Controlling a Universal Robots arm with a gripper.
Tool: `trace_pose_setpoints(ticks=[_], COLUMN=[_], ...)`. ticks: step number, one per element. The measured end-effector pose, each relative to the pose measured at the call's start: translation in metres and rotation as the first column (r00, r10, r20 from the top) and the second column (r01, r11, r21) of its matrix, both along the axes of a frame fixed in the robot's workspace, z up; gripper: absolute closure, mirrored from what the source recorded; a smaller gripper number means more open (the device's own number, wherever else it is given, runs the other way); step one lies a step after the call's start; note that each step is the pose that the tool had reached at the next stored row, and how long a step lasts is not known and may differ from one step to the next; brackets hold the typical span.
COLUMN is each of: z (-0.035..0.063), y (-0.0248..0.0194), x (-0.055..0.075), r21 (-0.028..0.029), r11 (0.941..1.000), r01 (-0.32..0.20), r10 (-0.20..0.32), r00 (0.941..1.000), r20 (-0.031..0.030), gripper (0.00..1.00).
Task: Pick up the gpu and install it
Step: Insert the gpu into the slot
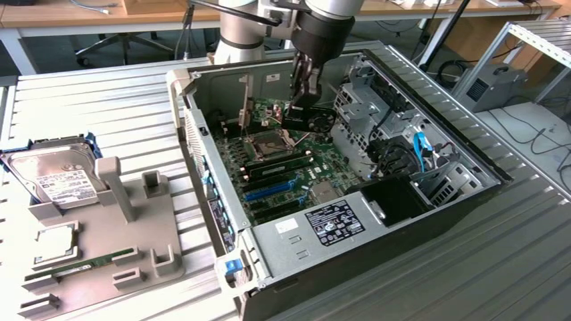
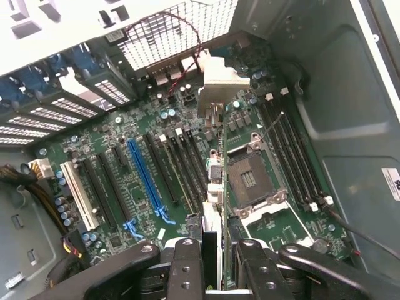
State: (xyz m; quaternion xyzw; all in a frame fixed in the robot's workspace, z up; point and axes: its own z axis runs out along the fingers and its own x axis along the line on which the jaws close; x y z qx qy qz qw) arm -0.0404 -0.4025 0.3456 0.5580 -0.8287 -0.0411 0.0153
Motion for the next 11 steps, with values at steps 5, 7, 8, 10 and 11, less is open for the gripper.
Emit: trace_pose_setpoints(ticks=[5, 7, 8, 10, 11], z=[0.0000, 0.0000, 0.0000, 0.0000, 0.0000], y=[0.0000, 0.0000, 0.0000, 0.0000, 0.0000], x=[0.0000, 0.0000, 0.0000, 0.0000, 0.0000], r21=[0.0000, 0.0000, 0.0000, -0.0001, 0.0000], r11=[0.9998, 0.9996, 0.9994, 0.9991, 0.9990], r01=[-0.019, -0.029, -0.034, -0.042, -0.045], r10=[0.019, 0.029, 0.034, 0.042, 0.045], r00=[0.9998, 0.9996, 0.9994, 0.9991, 0.9990], r20=[0.0000, 0.0000, 0.0000, 0.0000, 0.0000], gripper=[0.74, 0.74, 0.74, 0.74, 0.74])
